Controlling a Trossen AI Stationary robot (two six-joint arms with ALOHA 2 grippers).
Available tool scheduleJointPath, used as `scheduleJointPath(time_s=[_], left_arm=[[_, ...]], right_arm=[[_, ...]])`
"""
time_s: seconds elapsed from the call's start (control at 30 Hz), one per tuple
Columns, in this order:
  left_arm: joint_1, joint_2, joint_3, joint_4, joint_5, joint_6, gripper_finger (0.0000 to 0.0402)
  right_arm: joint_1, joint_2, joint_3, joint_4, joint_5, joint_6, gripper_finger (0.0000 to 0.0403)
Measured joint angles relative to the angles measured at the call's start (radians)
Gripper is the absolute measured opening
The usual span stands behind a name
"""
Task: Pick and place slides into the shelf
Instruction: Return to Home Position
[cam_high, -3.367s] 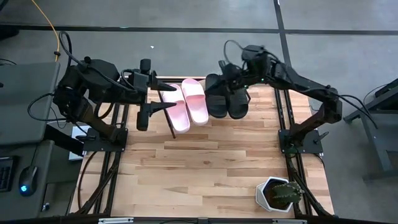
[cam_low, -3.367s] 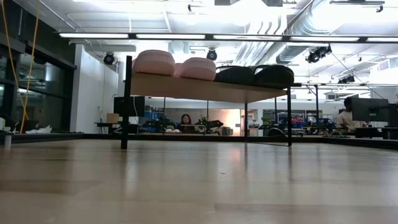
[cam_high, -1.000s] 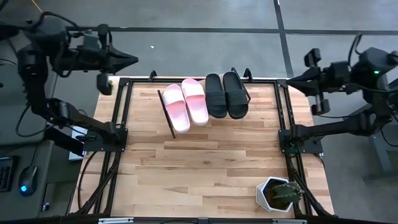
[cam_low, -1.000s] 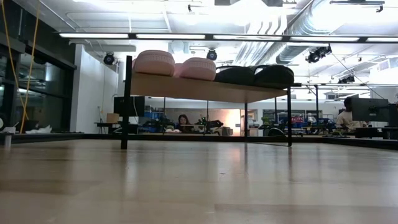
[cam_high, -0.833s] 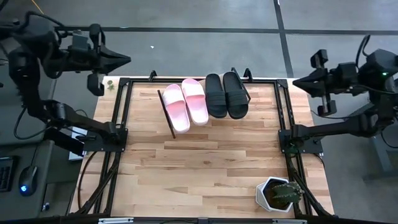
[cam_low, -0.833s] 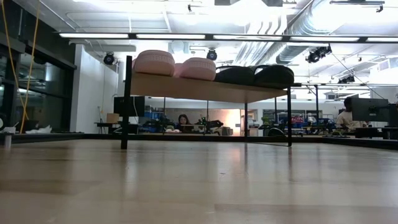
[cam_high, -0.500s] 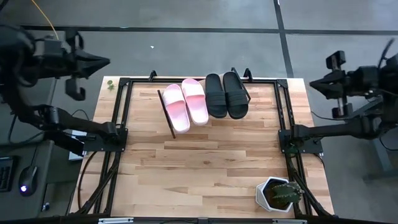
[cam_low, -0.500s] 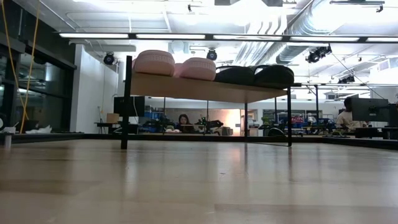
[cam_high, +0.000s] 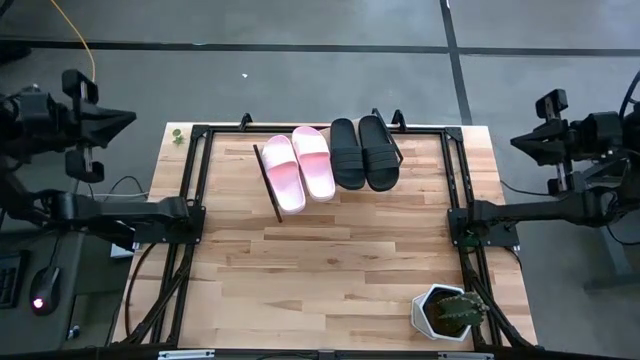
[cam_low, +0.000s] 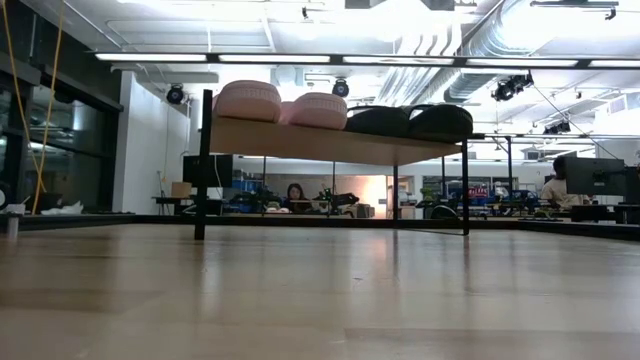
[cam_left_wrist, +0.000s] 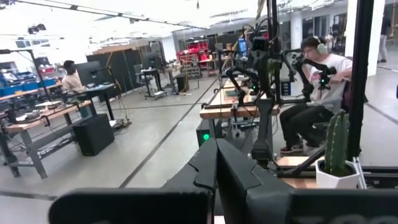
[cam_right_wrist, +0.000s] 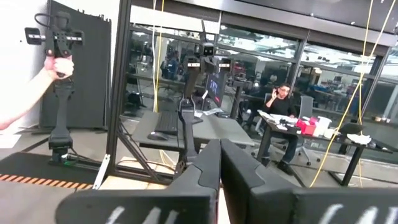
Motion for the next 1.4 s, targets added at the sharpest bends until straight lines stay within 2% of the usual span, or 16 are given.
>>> scheduleJointPath(time_s=[0.2,0.5,0.7,1.03,1.23,1.4], left_arm=[[0.0,-0.129,-0.203,0.105,0.0,-0.028,0.0],[0.0,-0.248,-0.395,0.177,0.023,-0.029,0.0],[0.0,-0.281,-0.472,0.19,0.023,-0.037,0.0],[0.0,-0.31,-0.573,0.312,0.045,-0.056,0.0],[0.0,-0.331,-0.643,0.347,0.044,-0.075,0.0],[0.0,-0.361,-0.695,0.367,0.042,-0.08,0.0]], right_arm=[[-0.001,-0.029,0.0,-0.031,0.0,0.008,0.0],[-0.003,-0.125,-0.02,-0.09,-0.003,0.05,0.0],[-0.019,-0.288,-0.226,0.022,-0.005,0.065,0.0],[-0.05,-0.568,-0.646,0.365,-0.044,0.095,0.0],[-0.05,-0.676,-0.801,0.478,-0.045,0.129,0.0],[-0.05,-0.695,-0.849,0.515,-0.059,0.153,0.0]])
